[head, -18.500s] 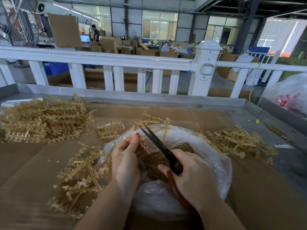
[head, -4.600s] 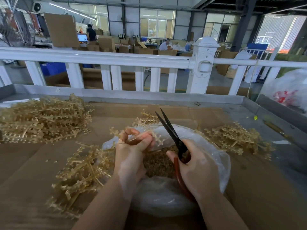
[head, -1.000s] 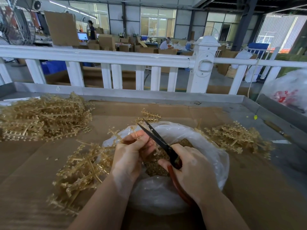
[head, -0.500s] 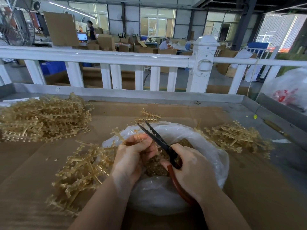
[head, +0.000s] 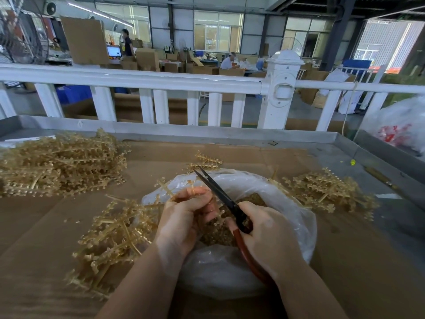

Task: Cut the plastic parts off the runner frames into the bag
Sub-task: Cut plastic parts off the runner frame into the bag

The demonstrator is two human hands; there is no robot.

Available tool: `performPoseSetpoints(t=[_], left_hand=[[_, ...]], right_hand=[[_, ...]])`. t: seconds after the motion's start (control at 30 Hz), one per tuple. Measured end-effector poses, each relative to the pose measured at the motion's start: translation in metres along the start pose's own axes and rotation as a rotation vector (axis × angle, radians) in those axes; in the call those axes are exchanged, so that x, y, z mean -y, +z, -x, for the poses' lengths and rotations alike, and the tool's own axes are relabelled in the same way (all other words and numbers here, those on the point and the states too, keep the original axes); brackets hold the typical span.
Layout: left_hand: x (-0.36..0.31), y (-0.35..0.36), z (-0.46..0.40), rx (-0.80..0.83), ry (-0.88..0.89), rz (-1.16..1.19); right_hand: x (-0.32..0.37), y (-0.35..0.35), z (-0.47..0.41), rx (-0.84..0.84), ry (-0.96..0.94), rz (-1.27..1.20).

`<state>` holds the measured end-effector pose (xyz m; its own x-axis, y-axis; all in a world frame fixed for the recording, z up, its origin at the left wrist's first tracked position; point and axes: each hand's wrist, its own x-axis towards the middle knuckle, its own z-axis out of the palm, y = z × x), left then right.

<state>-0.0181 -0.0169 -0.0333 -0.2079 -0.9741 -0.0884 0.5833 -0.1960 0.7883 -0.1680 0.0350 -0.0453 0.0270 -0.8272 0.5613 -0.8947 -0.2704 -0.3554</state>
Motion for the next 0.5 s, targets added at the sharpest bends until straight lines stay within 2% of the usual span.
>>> performPoseSetpoints(t=[0.5], left_hand=[[-0.0001,0.0024,-0.0013,-0.080,0.027,-0.015]], right_hand=[[0.0027,-0.0025,-0.0005,0.048,0.007,-0.017]])
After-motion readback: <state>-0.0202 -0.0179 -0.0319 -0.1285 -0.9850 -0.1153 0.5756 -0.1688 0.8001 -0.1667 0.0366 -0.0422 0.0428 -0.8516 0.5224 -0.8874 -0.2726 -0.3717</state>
